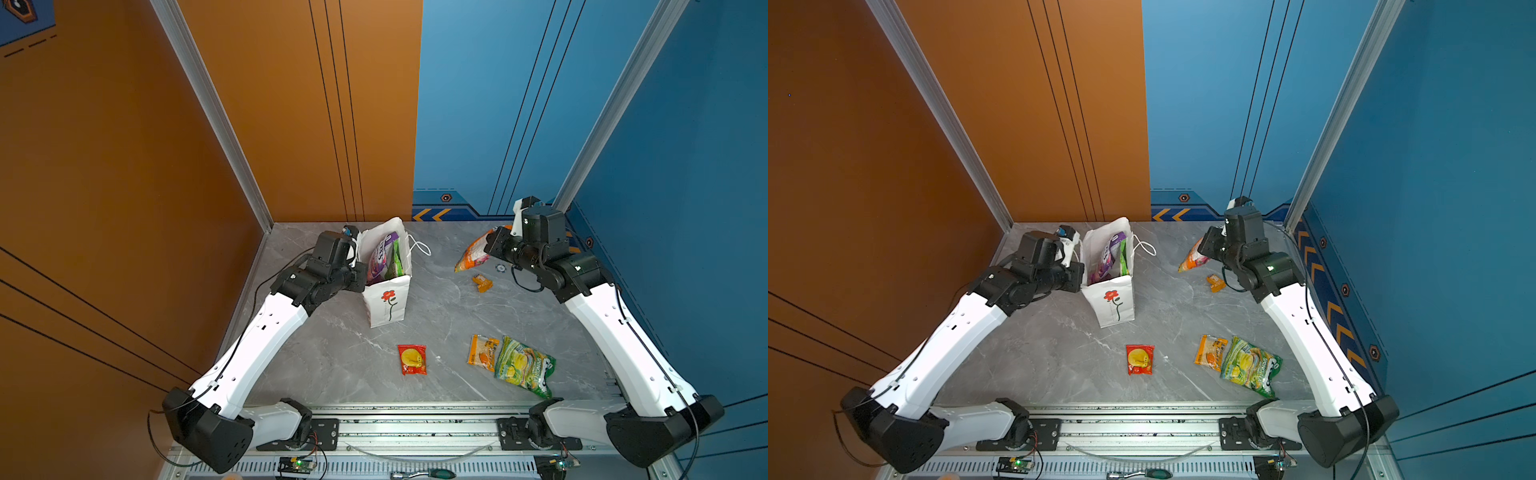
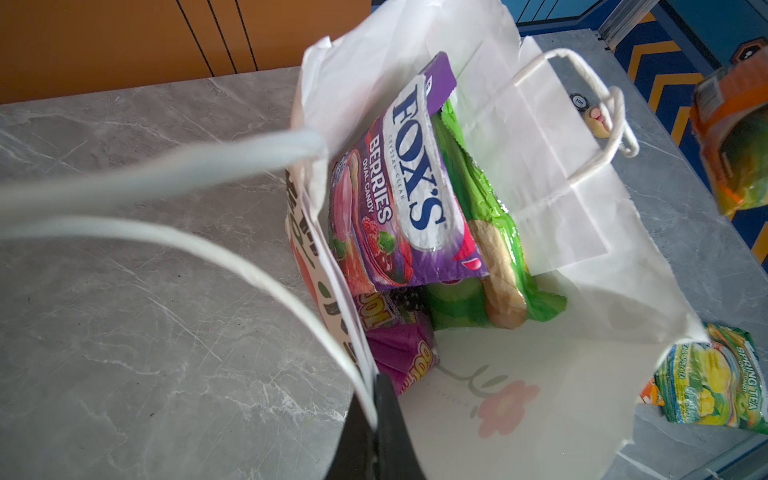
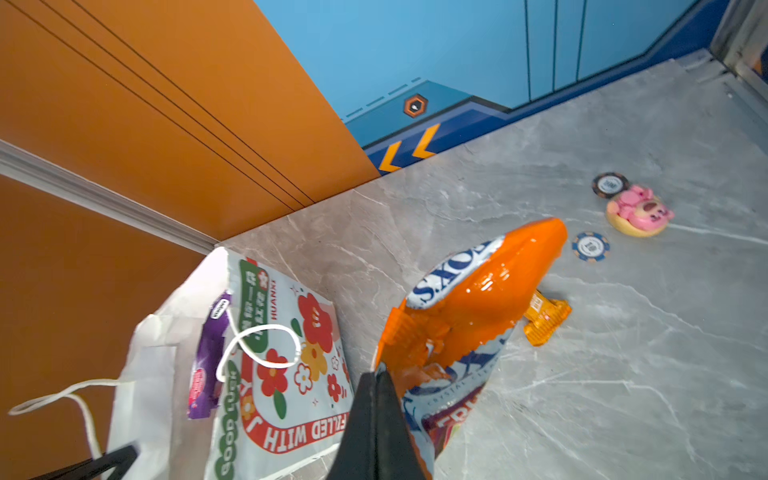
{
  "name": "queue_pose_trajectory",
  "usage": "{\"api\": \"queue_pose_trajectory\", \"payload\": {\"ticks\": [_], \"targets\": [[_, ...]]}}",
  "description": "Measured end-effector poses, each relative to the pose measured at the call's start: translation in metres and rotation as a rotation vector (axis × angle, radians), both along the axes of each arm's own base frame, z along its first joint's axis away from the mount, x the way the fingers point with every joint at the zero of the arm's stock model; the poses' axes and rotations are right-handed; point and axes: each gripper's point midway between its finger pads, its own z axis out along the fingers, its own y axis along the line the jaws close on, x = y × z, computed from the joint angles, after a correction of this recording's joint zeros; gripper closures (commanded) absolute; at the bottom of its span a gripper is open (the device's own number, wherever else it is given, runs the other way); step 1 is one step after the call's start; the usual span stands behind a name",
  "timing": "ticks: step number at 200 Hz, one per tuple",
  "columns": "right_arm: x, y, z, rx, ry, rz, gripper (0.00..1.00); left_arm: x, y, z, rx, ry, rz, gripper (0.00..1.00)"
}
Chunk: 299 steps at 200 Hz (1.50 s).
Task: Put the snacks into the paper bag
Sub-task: 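Lift the orange Fruits pack with the right gripper and carry it over the paper bag, then lower the orange Fruits pack into the paper bag beside the Berries pack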
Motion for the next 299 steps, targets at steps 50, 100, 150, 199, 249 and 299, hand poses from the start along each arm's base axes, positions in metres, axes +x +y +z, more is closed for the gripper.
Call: {"api": "queue_pose_trajectory", "payload": {"ticks": [50,100,150,199,249,299], "targets": [[0.007,0.053,0.039,-0.014,-0.09,0.115,1.0,0.0,-0.001,0.0,-0.007,0.003,0.002,1.0],[0.008,0.111,0.081,-0.006,-0.199,0.24,1.0,0.0,-0.001,0.0,-0.007,0.003,0.002,1.0],[0.0,0.17,0.108,-0.003,-0.284,0.375,1.0,0.0,0.0,0.0,-0.007,0.003,0.003,1.0],[0.005,0.22,0.072,-0.031,-0.227,0.502,1.0,0.0,0.0,0.0,-0.007,0.003,0.003,1.0],[-0.001,0.249,0.035,-0.103,-0.168,0.591,1.0,0.0,0.0,0.0,-0.007,0.002,0.003,1.0],[-0.011,0.254,0.031,-0.144,-0.166,0.638,1.0,0.0,0.0,0.0,-0.009,0.003,0.005,1.0]]}}
